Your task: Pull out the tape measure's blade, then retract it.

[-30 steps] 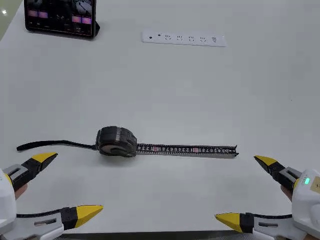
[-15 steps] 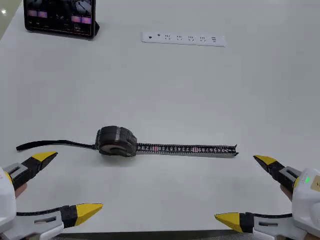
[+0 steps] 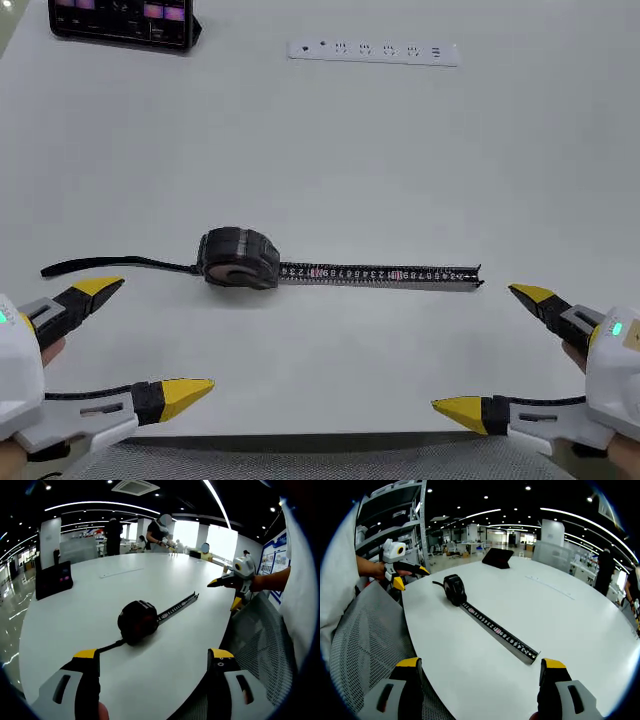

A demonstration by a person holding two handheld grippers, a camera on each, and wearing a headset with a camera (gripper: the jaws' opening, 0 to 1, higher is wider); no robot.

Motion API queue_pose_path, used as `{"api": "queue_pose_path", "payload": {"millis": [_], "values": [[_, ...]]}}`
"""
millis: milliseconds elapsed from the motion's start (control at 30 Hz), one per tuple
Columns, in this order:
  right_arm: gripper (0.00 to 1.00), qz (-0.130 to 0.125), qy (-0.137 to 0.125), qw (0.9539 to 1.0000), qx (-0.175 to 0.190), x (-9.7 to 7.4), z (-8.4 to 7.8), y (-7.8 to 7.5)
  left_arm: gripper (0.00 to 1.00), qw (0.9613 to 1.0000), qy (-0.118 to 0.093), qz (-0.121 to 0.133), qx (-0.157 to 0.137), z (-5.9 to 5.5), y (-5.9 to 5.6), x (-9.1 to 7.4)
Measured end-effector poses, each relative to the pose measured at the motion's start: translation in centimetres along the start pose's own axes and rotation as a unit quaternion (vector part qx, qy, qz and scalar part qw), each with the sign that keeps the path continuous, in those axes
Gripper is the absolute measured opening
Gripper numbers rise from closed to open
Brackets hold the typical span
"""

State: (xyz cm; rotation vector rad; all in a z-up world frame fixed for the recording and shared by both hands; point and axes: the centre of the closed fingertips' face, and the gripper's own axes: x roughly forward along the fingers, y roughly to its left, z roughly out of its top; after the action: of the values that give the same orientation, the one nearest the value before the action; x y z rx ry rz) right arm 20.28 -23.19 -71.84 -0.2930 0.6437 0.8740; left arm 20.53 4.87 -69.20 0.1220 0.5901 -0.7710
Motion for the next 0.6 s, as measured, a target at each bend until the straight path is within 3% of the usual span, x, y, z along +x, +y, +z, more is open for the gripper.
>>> {"api": "queue_pose_path", "payload": {"millis": [600], "values": [[0.96,0.001,-0.001,1.0000,-0.001,0.07,0.16,-0.08,0.86,1.0000,-0.001,0.001,0.003,0.26,0.25,-0.04]]}}
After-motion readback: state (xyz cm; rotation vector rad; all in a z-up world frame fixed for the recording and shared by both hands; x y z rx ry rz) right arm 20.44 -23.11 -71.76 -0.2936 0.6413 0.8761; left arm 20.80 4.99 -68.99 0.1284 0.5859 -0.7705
